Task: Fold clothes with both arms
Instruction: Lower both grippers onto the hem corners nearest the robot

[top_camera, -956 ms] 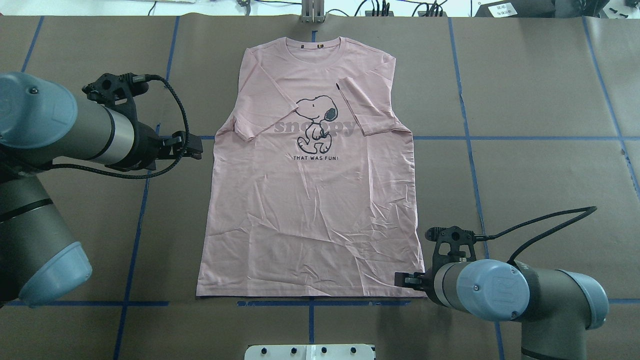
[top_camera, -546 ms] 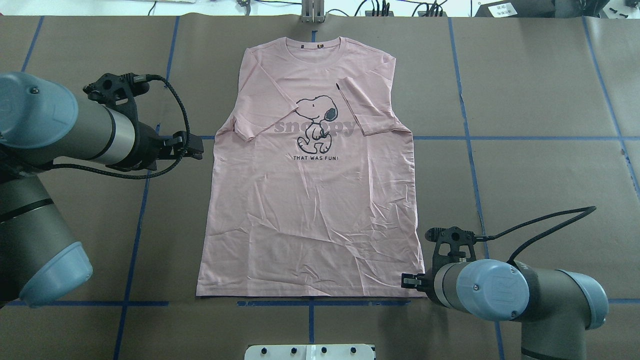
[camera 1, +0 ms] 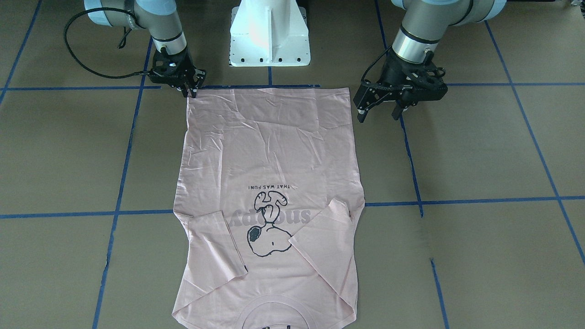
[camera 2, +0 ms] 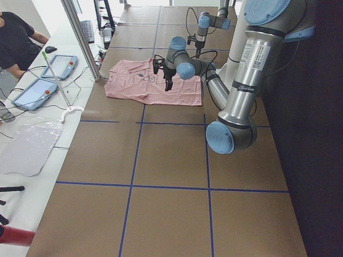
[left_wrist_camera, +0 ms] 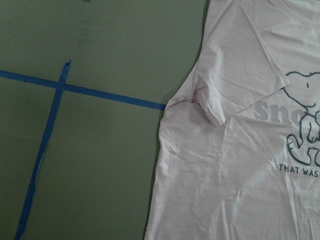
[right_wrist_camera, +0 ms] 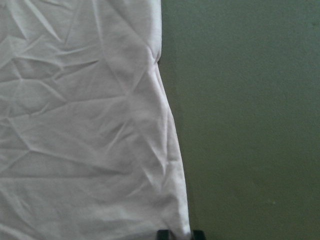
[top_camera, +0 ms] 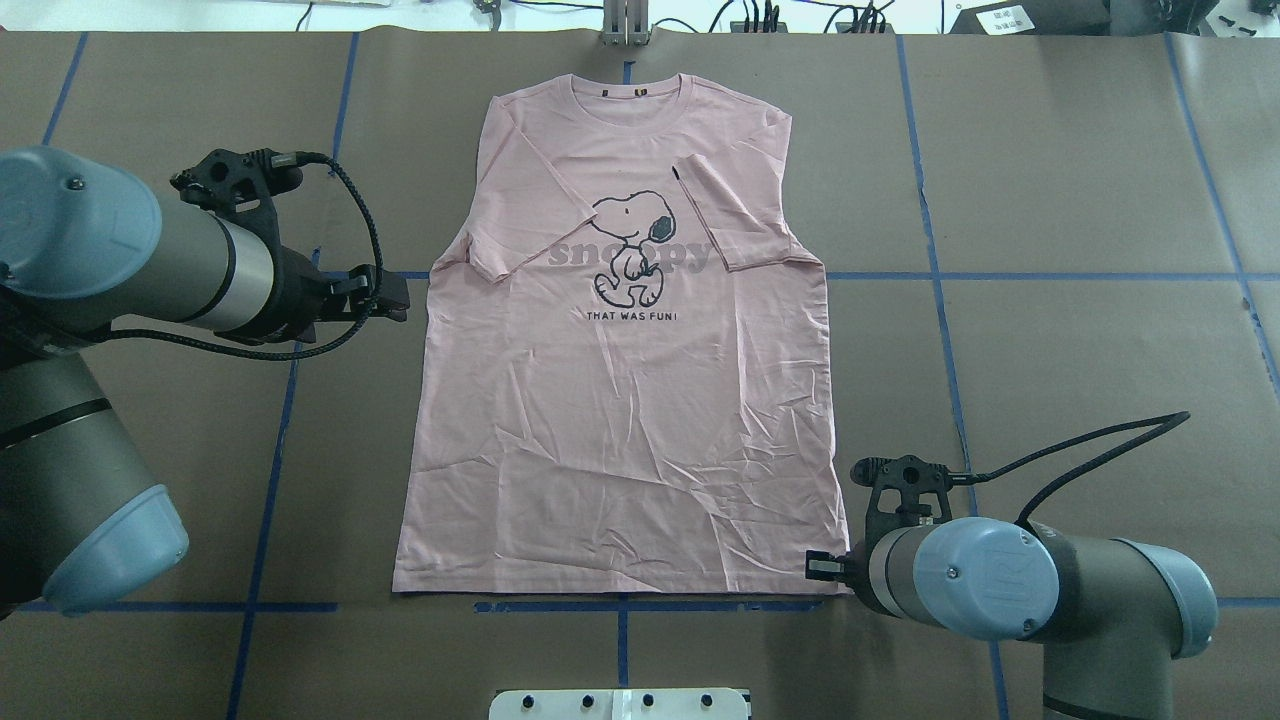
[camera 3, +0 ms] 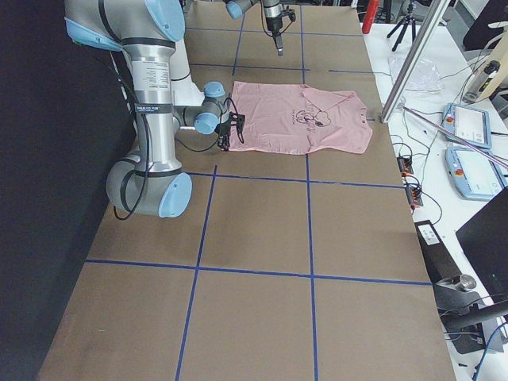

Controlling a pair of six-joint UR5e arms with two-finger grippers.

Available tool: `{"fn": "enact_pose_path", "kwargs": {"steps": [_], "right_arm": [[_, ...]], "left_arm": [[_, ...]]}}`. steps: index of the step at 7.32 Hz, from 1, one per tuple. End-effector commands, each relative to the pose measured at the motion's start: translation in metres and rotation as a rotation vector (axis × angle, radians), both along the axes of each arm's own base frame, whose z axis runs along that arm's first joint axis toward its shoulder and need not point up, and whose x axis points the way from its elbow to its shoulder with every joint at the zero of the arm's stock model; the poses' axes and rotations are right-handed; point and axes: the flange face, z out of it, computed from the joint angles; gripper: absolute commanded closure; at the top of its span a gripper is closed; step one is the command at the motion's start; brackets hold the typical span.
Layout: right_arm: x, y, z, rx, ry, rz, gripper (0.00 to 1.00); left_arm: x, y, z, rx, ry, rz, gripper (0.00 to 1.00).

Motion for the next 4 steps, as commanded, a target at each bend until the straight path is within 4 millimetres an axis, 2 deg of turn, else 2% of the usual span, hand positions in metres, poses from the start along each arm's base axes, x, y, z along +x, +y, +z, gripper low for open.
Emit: {"fn": "enact_pose_path", "kwargs": {"steps": [1, 4], "right_arm": [[0.0004, 0.0002, -0.0008, -0.001, -0.002, -0.002, 1.00], [0.0011, -0.0004, -0.0016, 0.001, -0.003, -0.003, 1.00]], "left_arm": [[0.0030, -0.0014, 0.0009, -0.002, -0.002, 0.002, 0.00], [0.0069, -0.0035, 0.0004, -0.004, -0.005, 0.003, 0.00]]}}
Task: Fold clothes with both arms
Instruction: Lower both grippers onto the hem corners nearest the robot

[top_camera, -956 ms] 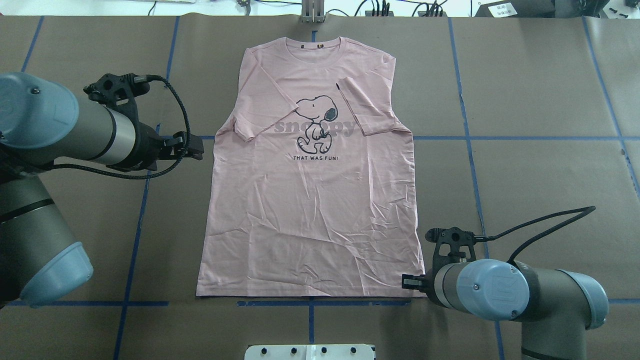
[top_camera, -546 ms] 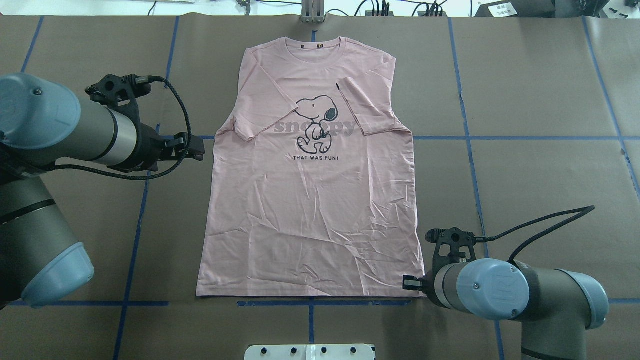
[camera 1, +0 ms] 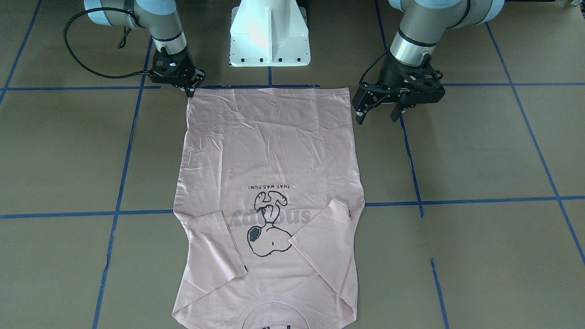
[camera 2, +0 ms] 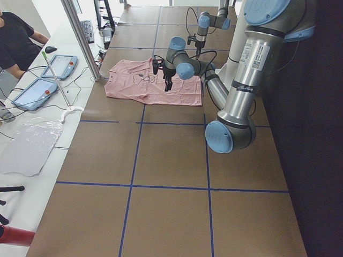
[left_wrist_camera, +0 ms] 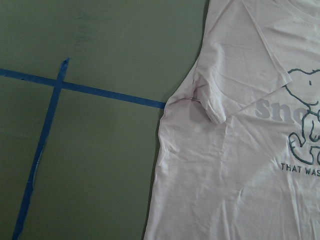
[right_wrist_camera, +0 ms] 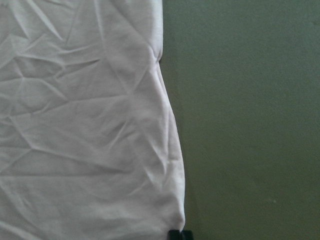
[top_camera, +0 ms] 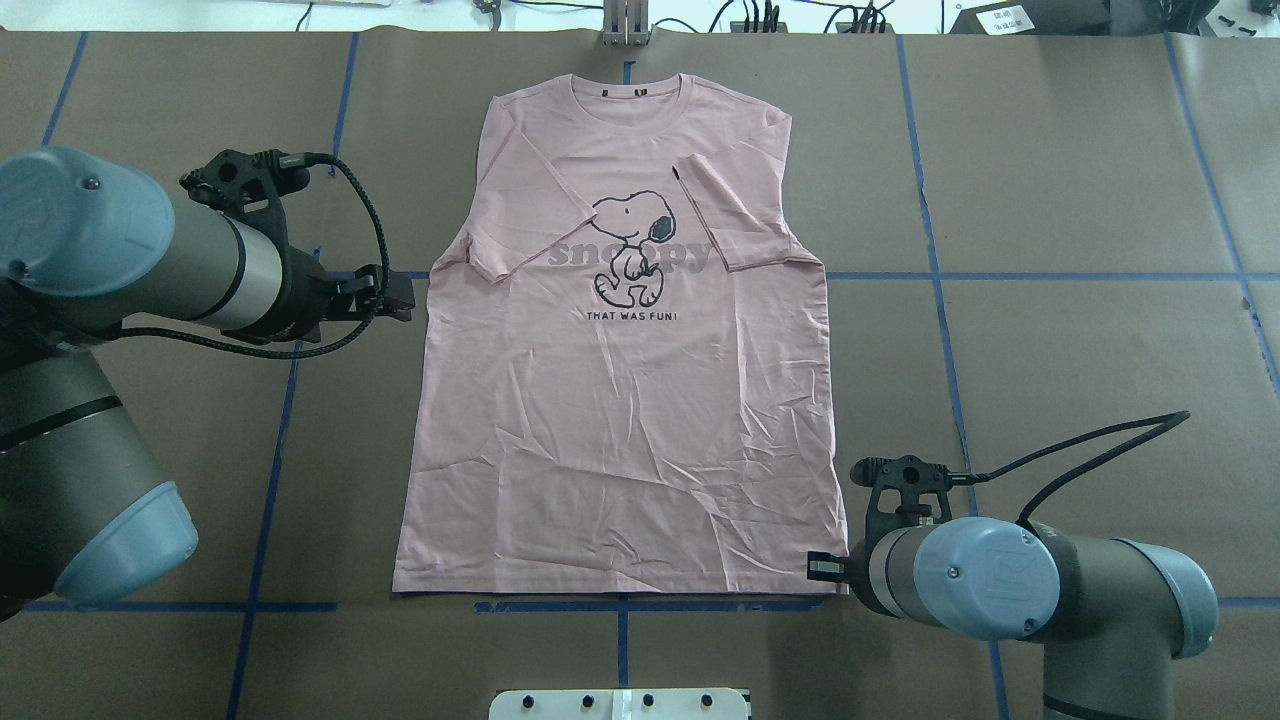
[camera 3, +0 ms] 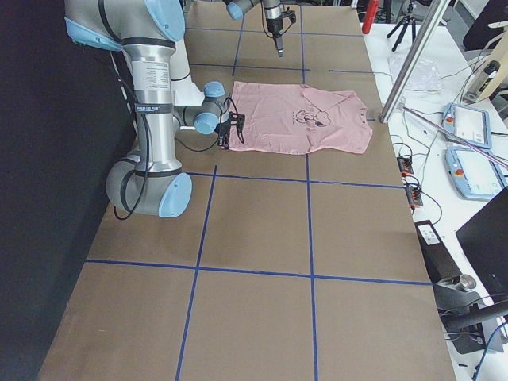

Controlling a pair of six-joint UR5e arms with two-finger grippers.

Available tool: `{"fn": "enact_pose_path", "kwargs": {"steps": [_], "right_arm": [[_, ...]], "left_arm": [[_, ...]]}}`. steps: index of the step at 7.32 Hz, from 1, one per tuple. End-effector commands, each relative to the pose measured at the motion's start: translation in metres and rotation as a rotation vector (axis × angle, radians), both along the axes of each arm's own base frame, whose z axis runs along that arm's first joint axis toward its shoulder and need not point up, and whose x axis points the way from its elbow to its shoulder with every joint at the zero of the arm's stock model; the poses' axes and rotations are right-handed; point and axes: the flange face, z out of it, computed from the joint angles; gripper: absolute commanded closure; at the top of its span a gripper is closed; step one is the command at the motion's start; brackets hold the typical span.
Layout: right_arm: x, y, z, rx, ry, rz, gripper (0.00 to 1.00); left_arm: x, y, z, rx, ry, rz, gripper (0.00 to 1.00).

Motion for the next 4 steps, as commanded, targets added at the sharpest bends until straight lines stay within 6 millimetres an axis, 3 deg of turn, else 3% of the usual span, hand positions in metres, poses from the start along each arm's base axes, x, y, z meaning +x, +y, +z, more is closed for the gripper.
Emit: {"fn": "enact_pose_path", "kwargs": {"steps": [1, 3, 4], "right_arm": [[0.004, -0.002, -0.006, 0.005, -0.014, 0.006, 1.00], [0.021, -0.007, -0.035, 0.012, -0.075, 0.022, 1.00], [0.026, -0.012, -0.037, 0.001, -0.082, 0.026, 1.00]], "left_arm": [[0.002, -0.001, 0.001, -0.001, -0.001, 0.002, 0.00], [0.013, 0.010, 0.007, -0.016, -0.009, 0.010, 0.00], [0.038, 0.032, 0.007, -0.040, -0.012, -0.008, 0.00]]}}
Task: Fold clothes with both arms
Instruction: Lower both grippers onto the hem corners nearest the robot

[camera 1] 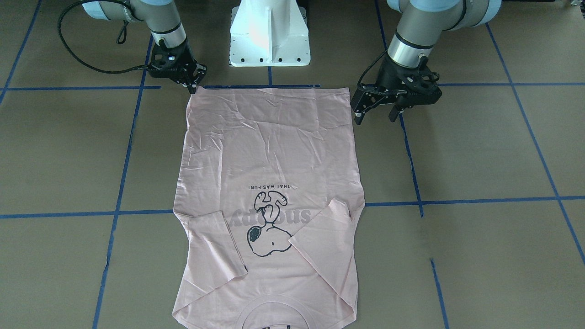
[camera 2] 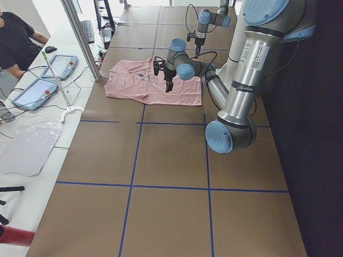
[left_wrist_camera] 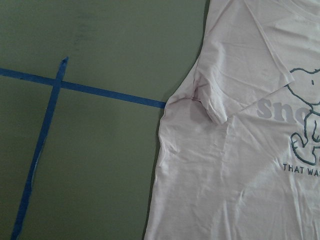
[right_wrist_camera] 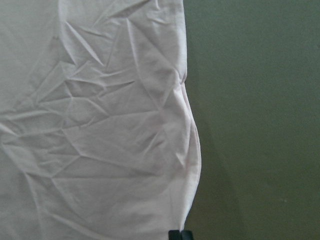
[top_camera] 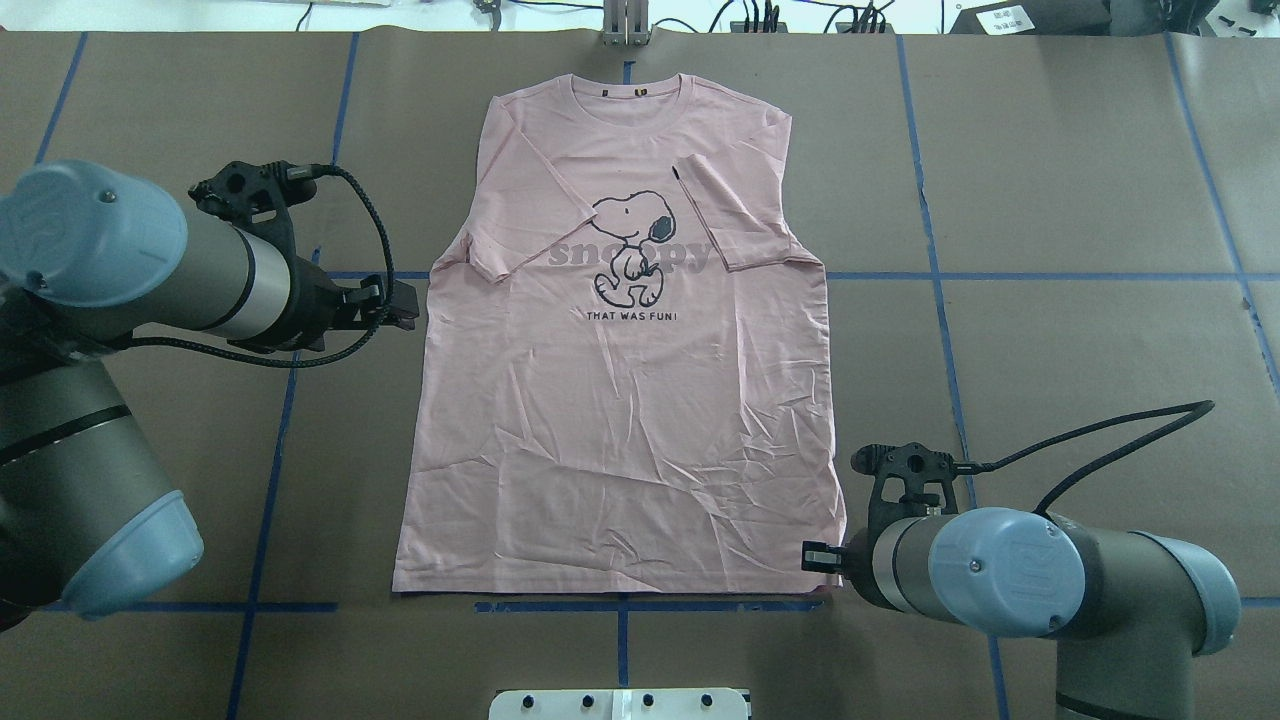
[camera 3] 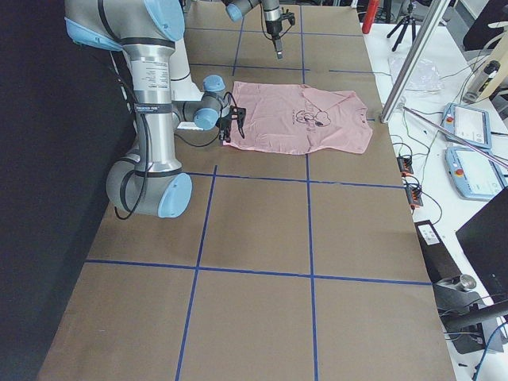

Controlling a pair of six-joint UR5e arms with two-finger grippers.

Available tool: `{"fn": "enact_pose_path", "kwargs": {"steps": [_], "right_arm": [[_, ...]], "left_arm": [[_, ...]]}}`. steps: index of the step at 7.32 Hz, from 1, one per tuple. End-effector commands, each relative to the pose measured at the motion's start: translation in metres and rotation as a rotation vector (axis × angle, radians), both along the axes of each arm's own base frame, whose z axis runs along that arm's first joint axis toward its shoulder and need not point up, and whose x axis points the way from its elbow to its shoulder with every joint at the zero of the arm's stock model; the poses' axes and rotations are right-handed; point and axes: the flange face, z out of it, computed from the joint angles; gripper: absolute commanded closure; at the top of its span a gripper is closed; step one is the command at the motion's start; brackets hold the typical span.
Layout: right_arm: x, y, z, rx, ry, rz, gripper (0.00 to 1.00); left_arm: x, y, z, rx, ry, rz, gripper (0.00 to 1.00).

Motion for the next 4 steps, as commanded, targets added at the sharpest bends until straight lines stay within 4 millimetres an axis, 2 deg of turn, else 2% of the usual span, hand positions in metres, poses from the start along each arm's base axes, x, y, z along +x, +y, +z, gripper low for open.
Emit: {"fn": "enact_pose_path", "kwargs": {"steps": [1, 3, 4], "right_arm": [[0.009, -0.008, -0.008, -0.007, -0.020, 0.010, 1.00], [0.014, -0.014, -0.011, 0.000, -0.027, 0.020, 1.00], [0.015, -0.014, -0.011, 0.001, -0.027, 0.021, 1.00]], "left_arm": [[0.052, 0.053, 0.013, -0.068, -0.019, -0.014, 0.00], [0.091, 0.119, 0.042, -0.177, -0.046, -0.042, 0.00], [0.108, 0.147, 0.046, -0.203, -0.053, -0.043, 0.01]]}}
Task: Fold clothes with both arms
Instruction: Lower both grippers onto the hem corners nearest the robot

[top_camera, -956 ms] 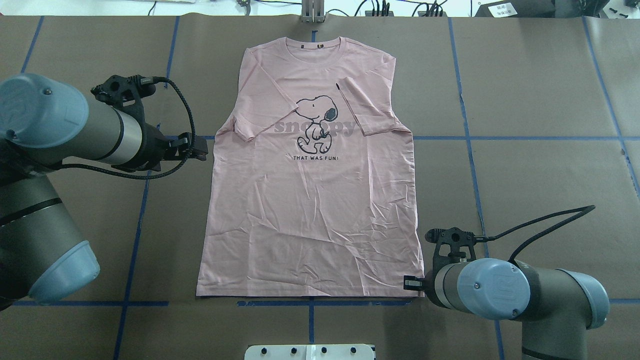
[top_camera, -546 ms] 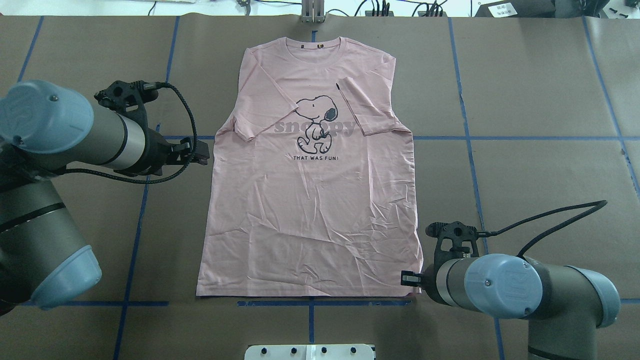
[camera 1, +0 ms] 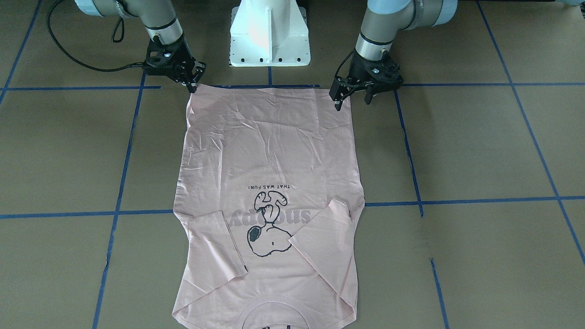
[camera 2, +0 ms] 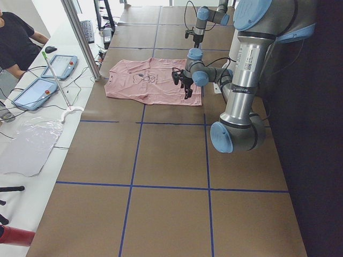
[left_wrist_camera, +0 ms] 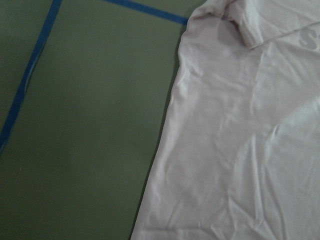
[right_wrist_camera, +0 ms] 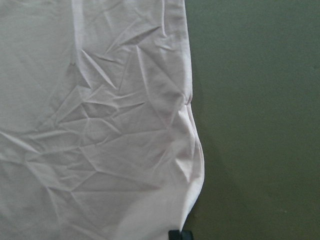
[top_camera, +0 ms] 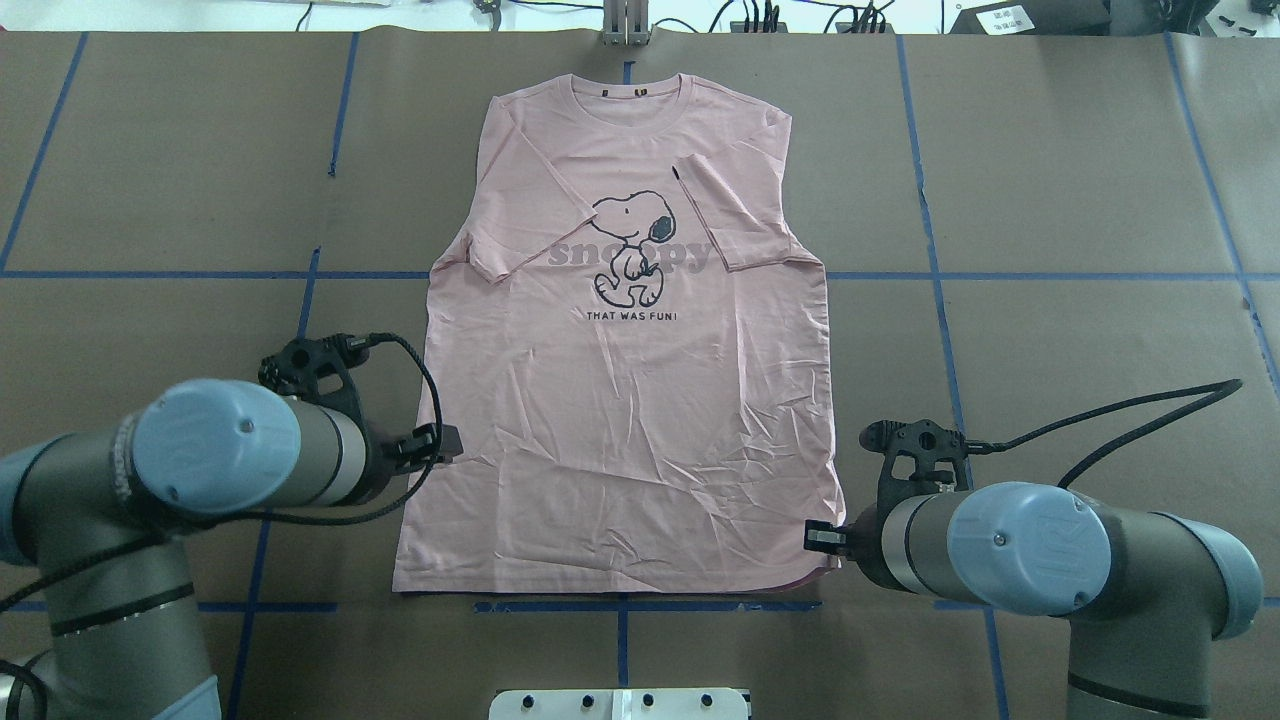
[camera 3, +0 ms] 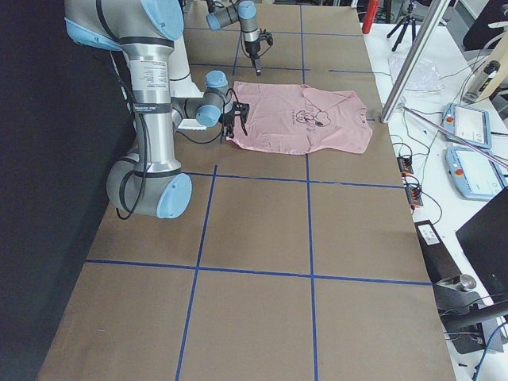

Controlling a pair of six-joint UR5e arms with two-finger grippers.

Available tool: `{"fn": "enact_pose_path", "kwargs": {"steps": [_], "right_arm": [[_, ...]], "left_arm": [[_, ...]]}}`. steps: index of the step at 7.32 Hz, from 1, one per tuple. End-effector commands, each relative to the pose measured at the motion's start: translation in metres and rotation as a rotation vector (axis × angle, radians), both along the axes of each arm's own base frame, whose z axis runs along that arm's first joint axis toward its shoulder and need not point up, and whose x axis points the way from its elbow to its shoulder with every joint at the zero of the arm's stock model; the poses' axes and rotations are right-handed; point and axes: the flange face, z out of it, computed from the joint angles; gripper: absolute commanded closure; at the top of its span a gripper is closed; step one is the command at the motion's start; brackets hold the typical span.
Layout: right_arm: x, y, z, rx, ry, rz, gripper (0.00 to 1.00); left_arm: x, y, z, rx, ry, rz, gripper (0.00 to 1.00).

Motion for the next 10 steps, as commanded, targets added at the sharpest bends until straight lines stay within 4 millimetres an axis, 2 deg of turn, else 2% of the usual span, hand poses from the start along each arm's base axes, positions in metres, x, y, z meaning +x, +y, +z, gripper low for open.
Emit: {"fn": "enact_pose_path", "kwargs": {"steps": [1, 2, 3, 6, 9, 10], "right_arm": [[0.002, -0.002, -0.001, 0.004, -0.002, 0.001, 1.00], [0.006, -0.002, -0.007, 0.007, -0.015, 0.003, 1.00], [0.008, -0.002, -0.011, 0.008, -0.025, 0.004, 1.00], [0.010, -0.001, -0.014, 0.009, -0.031, 0.002, 1.00], [0.011, -0.002, -0.015, 0.010, -0.032, 0.003, 1.00], [0.011, -0.003, -0.015, 0.010, -0.032, 0.004, 1.00]], "left_arm": [[0.030, 0.052, 0.014, -0.063, -0.019, 0.001, 0.01], [0.038, 0.063, 0.020, -0.071, -0.033, 0.019, 0.01], [0.042, 0.064, 0.025, -0.073, -0.044, 0.022, 0.02], [0.046, 0.062, 0.032, -0.064, -0.064, 0.032, 0.04], [0.055, 0.060, 0.052, -0.075, -0.106, 0.030, 0.06], [0.055, 0.060, 0.051, -0.075, -0.105, 0.030, 0.09]]}}
